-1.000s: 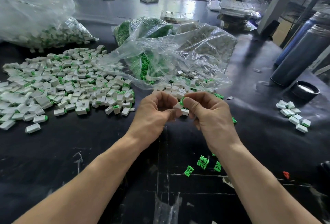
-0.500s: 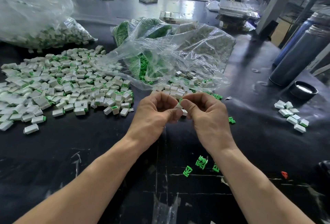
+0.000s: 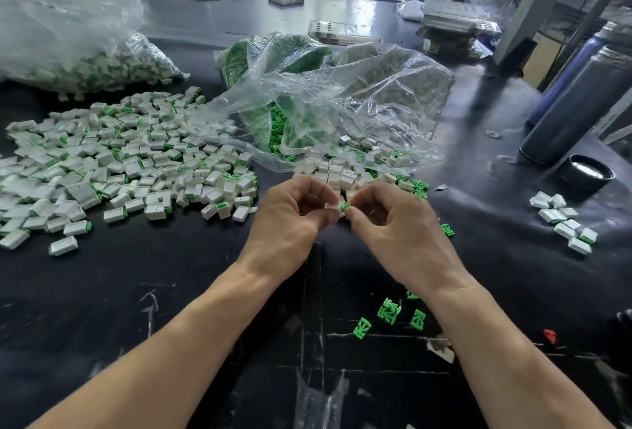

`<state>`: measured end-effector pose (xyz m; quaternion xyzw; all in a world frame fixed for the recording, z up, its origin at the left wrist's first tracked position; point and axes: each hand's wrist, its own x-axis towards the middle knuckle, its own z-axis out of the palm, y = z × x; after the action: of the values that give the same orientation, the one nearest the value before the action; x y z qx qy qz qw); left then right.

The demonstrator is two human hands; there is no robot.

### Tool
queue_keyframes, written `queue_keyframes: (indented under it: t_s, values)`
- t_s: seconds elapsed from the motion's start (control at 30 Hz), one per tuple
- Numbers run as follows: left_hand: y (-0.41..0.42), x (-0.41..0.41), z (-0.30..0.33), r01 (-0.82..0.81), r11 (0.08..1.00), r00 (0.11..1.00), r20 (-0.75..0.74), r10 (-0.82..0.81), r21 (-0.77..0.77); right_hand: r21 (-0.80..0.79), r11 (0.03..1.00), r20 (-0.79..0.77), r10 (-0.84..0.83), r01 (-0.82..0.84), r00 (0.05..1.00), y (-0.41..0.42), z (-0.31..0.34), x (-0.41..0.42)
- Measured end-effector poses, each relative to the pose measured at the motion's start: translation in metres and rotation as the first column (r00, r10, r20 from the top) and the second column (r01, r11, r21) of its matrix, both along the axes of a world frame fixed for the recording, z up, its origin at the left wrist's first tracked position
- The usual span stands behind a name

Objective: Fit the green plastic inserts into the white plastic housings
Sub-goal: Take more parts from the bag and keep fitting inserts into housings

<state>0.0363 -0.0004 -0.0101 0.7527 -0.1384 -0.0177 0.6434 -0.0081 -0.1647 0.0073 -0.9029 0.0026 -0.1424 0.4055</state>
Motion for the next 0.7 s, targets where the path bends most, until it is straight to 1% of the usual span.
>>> queue_keyframes:
  t_s: [0.07,0.13,0.3,0.47,0.57,0.7]
  values:
    - [0.0,0.0,0.0,0.008,1.0,1.0,0.022,-0.009,0.03,-0.035,0.999,-0.012,0.016,-0.016,1.0,-0.001,0.0,0.0]
    - [0.0,0.0,0.0,0.014,0.999,0.999,0.037,-0.016,0.049,-0.036,0.999,-0.006,0.027,-0.027,1.0,-0.002,0.0,0.0]
    - [0.002,0.002,0.001,0.024,0.999,1.0,-0.007,-0.024,0.041,0.022,0.999,0.028,0.03,-0.031,0.999,-0.001,-0.003,-0.001]
    - [0.003,0.003,0.003,0.027,0.999,1.0,-0.01,-0.027,0.035,0.066,0.998,0.055,0.005,-0.009,0.998,0.002,-0.008,0.001]
    - [0.004,0.002,0.003,0.019,1.0,0.999,-0.04,-0.019,0.007,0.112,0.994,0.043,-0.004,-0.001,0.999,0.004,-0.012,0.002]
    - [0.003,0.002,0.003,-0.001,1.0,0.996,-0.087,-0.002,-0.03,0.252,0.968,-0.029,0.012,-0.004,1.0,0.007,-0.014,0.002]
